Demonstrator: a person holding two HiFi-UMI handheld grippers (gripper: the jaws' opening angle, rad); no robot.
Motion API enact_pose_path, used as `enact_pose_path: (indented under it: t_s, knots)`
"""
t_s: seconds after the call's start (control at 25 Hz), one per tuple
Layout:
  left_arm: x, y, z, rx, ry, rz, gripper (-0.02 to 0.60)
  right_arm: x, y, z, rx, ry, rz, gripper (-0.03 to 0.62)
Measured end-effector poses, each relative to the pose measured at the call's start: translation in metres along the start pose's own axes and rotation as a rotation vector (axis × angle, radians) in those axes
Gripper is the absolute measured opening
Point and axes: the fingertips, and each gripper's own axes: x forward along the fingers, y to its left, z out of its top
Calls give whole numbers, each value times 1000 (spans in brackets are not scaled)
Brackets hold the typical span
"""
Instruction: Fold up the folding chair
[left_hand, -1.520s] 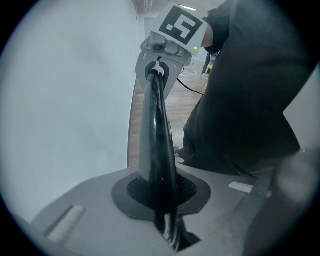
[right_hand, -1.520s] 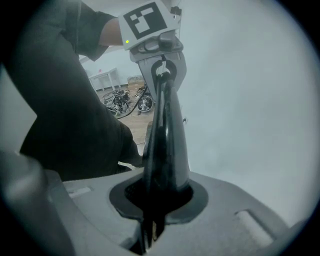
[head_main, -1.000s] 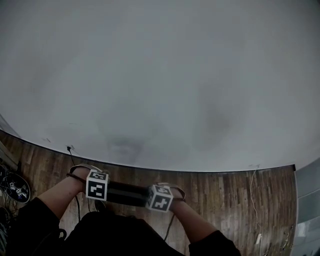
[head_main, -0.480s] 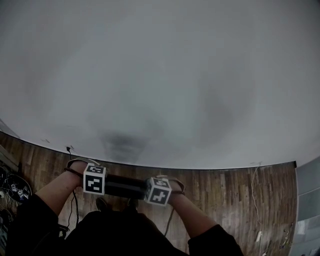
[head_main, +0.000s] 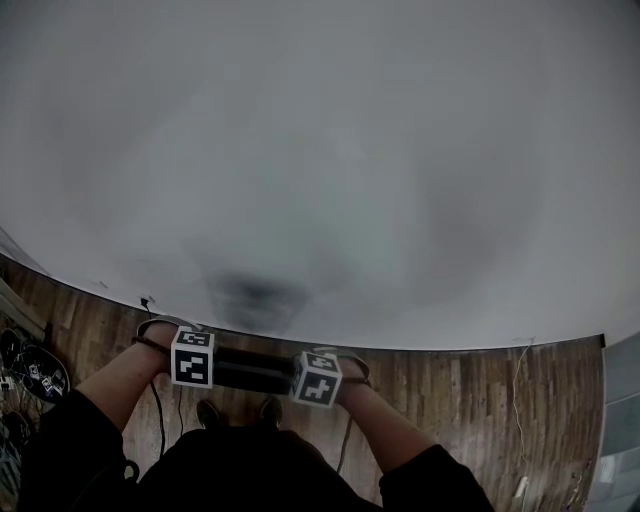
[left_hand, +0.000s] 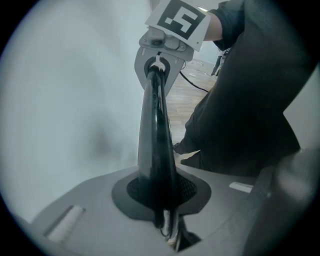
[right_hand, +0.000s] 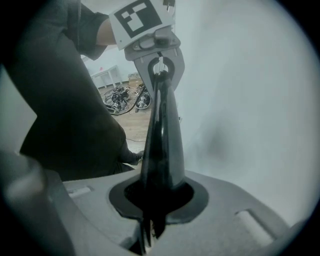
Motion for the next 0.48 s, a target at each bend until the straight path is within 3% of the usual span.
enact_pose_path:
  t_s: [0.48]
  knots:
    - [4,7,-11,-54,-12,-8,58,8,-14,8,-52,2,30,52]
